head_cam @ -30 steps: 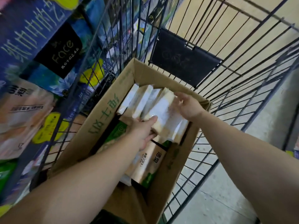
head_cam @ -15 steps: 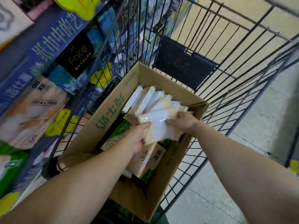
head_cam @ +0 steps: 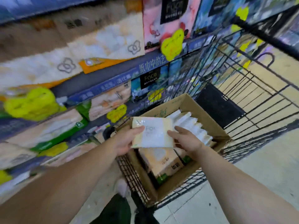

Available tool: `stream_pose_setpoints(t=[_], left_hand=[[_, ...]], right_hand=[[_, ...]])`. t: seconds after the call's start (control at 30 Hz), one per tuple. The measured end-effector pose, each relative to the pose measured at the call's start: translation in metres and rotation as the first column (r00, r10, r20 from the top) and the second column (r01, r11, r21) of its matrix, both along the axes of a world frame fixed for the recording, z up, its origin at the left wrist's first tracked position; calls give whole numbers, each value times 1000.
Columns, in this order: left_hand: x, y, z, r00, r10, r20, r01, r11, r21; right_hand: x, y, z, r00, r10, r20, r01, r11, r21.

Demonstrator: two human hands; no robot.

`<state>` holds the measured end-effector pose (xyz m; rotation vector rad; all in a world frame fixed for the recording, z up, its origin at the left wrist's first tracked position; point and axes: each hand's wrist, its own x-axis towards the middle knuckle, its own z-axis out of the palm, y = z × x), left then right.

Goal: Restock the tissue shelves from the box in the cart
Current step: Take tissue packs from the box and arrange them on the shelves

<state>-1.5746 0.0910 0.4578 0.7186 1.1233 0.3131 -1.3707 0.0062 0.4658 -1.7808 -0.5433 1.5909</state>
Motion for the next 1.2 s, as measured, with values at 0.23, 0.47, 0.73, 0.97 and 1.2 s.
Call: stream_pose_setpoints(t=[0.23, 0.47, 0.73, 0.97, 1.2], left_hand=[[-128, -7, 56, 958, 282, 45, -285, 938, 195], [-349, -63, 116, 861, 508, 27, -488, 809, 327], [-659, -216, 199, 595, 803, 30, -717, 514, 471], [-807, -291, 244, 449, 877, 169, -751, 268, 603], [-912, -301, 272, 370, 921, 119, -703, 194, 684]], right_hand=[[-126, 36, 65, 982, 179, 66, -188, 967, 171], [-344, 30, 116, 901, 409, 144, -433, 842, 320], [-674, -42, 173, 665, 731, 149, -695, 534, 482], [-842, -71, 221, 483, 834, 268, -782, 273, 560], [-970, -49, 251, 401, 871, 284, -743, 127, 657]])
